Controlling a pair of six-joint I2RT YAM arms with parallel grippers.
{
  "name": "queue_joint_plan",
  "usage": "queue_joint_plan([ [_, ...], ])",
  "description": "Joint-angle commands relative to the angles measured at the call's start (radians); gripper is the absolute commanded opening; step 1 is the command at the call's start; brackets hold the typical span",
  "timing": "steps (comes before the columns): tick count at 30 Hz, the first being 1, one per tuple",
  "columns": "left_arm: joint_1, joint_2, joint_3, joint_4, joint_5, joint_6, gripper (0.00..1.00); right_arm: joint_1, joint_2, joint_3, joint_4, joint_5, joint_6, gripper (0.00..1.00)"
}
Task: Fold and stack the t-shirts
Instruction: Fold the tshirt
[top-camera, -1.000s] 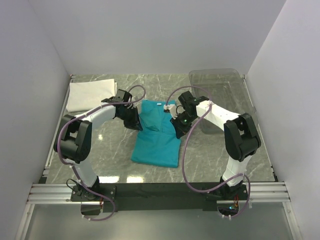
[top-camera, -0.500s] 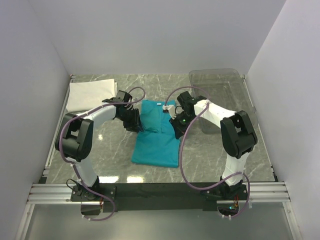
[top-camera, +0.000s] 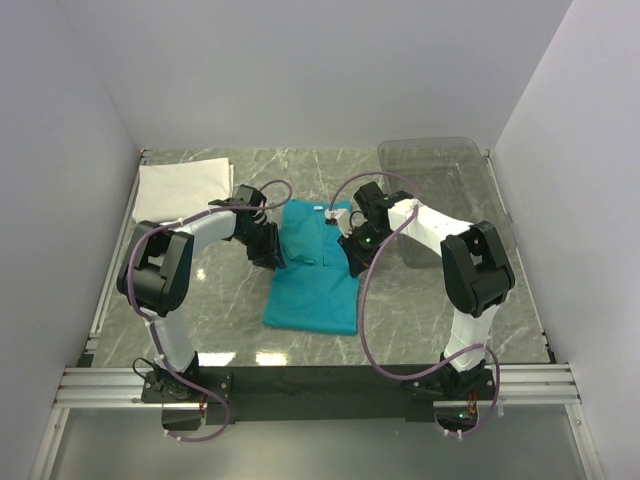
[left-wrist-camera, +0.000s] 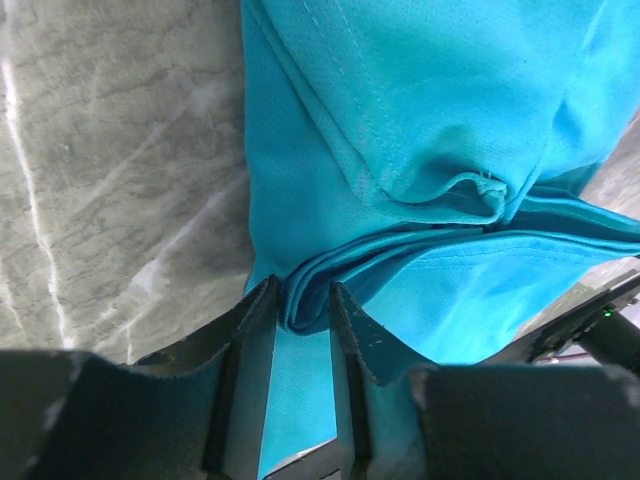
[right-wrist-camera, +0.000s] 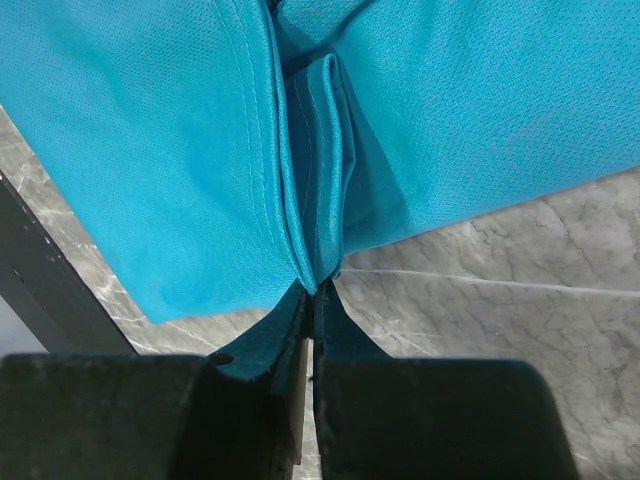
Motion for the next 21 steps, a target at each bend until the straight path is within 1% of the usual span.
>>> queue_joint_plan([
  [1, 0.001, 0.002, 0.01, -0.014, -0.018, 0.037, 0.33, -0.001, 0.015, 0.042, -0.004, -0.008, -0.003, 0.0],
  [2, 0.001, 0.0, 0.005, -0.014, -0.019, 0.04, 0.31, -0.003, 0.015, 0.044, -0.004, -0.008, -0.004, 0.0],
  [3, 0.001, -0.002, 0.004, -0.012, -0.021, 0.04, 0.25, -0.001, 0.015, 0.044, -0.003, -0.01, -0.001, 0.0],
  [5, 0.001, -0.003, 0.004, -0.014, -0.018, 0.042, 0.17, -0.001, 0.017, 0.044, -0.004, -0.01, -0.001, 0.0],
  [6, 0.001, -0.005, 0.004, -0.014, -0.012, 0.042, 0.1, -0.001, 0.015, 0.044, -0.006, -0.008, -0.001, 0.0],
  [9, 0.001, -0.024, 0.016, -0.023, 0.0, 0.046, 0.01, -0.001, 0.004, 0.047, -0.01, -0.008, -0.003, 0.0],
  [16, 0.004, -0.12, 0.073, -0.05, -0.032, 0.022, 0.01, -0.004, -0.04, 0.074, -0.023, 0.002, 0.003, 0.0],
  [21, 0.012, -0.118, 0.105, -0.024, -0.039, -0.006, 0.01, -0.01, -0.028, 0.114, -0.03, 0.022, 0.008, 0.0],
])
